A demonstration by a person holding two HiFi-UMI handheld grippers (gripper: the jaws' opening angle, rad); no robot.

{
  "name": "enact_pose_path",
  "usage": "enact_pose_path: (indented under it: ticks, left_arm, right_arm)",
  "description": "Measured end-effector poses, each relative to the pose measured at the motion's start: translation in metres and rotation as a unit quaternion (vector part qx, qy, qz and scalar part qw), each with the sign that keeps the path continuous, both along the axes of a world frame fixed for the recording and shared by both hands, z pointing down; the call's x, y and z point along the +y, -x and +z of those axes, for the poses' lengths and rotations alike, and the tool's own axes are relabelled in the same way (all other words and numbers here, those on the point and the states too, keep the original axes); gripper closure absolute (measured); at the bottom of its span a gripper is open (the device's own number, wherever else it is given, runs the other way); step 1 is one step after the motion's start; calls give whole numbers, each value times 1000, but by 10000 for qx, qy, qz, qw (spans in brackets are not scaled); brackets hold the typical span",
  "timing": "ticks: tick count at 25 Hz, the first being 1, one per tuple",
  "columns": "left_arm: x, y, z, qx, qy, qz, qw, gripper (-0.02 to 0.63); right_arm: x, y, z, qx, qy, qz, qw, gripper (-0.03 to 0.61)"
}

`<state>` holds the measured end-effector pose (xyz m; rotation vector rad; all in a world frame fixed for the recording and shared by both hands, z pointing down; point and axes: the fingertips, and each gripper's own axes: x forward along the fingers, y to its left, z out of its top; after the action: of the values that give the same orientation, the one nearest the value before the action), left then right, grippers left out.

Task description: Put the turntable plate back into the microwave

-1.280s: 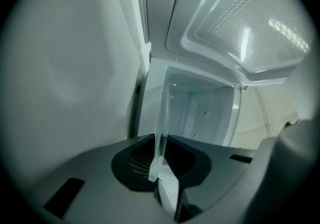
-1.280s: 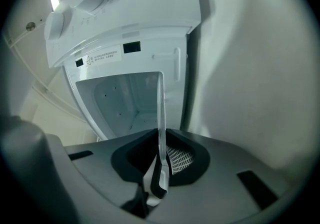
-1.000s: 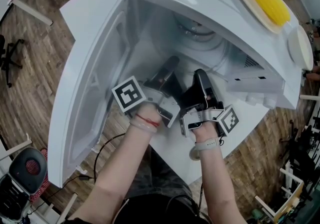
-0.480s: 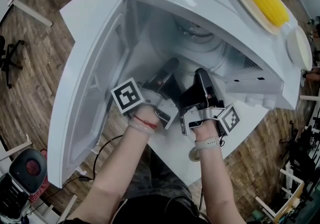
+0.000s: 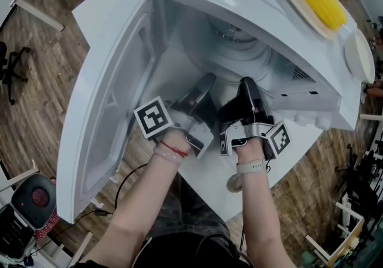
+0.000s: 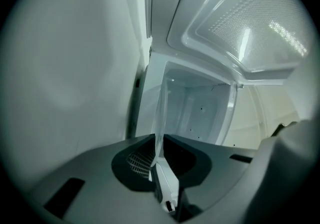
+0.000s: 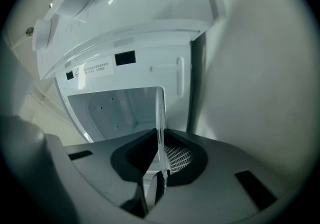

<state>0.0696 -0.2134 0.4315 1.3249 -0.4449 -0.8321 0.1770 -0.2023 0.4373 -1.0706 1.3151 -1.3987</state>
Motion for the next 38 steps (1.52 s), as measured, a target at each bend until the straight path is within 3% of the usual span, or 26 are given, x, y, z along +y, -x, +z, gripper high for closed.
enact_pose_path:
  ticks: [14, 24, 34, 38]
  left_arm:
    - [-9, 2, 3, 196, 215, -150, 9995, 566]
    - [-17, 0, -11, 280, 14, -121, 9995, 566]
    - [-29, -5, -12, 197, 64, -111, 9997, 566]
    - [-30, -6, -12, -68, 55, -50, 9999, 566]
  right_arm:
    - [2, 0, -3, -42, -141, 16, 9999, 529]
    - [-3, -4, -13, -109, -302, 68, 9995, 529]
    - [-4, -6, -12, -134, -268, 126, 9995, 529]
    - [-4, 5, -11, 214, -199, -189, 9994, 529]
